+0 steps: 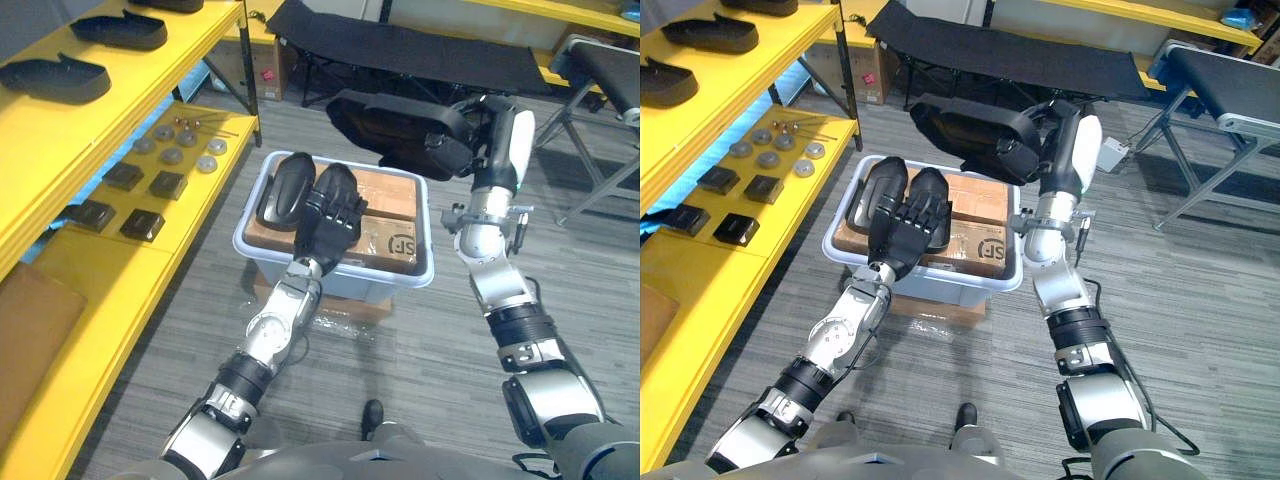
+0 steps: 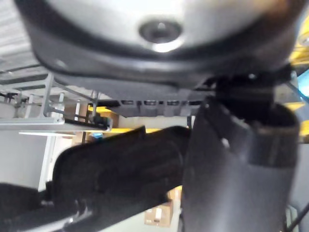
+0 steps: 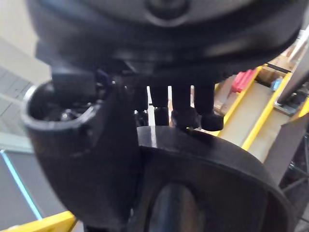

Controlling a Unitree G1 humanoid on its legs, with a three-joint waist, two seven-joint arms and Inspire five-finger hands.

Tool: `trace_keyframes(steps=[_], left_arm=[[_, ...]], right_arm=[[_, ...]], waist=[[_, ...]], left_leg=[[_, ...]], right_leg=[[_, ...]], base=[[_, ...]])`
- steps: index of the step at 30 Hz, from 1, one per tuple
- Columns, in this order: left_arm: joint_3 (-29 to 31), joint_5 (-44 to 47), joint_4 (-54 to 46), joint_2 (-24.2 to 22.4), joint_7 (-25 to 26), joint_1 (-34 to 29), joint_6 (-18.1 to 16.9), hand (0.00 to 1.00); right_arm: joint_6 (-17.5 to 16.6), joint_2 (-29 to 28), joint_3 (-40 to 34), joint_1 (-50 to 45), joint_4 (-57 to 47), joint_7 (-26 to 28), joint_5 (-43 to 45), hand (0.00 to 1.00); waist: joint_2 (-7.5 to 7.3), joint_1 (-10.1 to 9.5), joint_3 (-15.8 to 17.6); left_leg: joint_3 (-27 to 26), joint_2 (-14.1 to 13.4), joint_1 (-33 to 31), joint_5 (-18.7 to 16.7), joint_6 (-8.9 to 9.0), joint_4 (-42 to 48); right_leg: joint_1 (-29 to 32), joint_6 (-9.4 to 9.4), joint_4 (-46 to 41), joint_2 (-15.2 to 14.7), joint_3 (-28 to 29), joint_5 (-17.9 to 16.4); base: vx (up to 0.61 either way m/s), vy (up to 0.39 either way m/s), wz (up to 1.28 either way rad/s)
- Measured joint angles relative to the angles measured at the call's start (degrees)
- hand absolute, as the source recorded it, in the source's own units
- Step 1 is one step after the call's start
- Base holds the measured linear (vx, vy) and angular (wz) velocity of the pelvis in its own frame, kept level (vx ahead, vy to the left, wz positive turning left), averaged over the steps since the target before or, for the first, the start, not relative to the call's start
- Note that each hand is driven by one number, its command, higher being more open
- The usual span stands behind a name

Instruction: Walk over and take three plastic housings, then place them on the shelf

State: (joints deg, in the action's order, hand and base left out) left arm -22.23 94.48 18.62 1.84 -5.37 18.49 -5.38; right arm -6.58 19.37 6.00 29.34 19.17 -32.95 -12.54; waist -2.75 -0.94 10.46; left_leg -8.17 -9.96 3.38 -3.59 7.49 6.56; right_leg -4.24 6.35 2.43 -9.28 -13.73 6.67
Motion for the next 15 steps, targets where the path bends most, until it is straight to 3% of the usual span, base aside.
trace_keyframes(steps=[6, 11, 15], left_arm=[[-0.43, -0.62, 1.39, -1.86, 0.19, 0.08, -4.91, 1.00], [-0.44, -0.99, 1.91, -1.89, 2.19, 0.10, -4.74, 1.00], [-0.40, -7.35, 4.15, -2.05, 4.15, 0.18, -3.59, 1.00]], right_arm=[[-2.30, -2.67, 1.13, -4.73, -2.14, 1.91, 2.33, 0.00], [-5.41, -3.35, 3.39, -6.18, -4.49, 2.72, 2.12, 0.00], [-6.85, -4.15, 5.01, -6.18, -7.66, 2.29, 2.03, 0.00]], waist=[[0.99, 1.19, -0.77], [1.04, 1.29, -0.80], [1.27, 1.16, -1.13]], left_leg=[[-0.37, 0.38, 1.53, 1.10, -0.07, -2.16], [-0.82, 0.49, 2.15, 1.40, -0.08, -2.80], [-0.83, 0.64, 2.13, 1.49, -0.12, -2.94]], right_leg=[[-0.75, 0.07, 0.76, -0.07, 0.14, 0.18], [-0.74, 0.07, 0.91, -0.08, 0.71, 0.39], [-1.04, 0.10, 1.84, -0.08, 0.85, 0.94]], base=[[-0.01, 0.000, -0.02], [-0.02, 0.003, -0.05], [0.00, 0.000, 0.00]])
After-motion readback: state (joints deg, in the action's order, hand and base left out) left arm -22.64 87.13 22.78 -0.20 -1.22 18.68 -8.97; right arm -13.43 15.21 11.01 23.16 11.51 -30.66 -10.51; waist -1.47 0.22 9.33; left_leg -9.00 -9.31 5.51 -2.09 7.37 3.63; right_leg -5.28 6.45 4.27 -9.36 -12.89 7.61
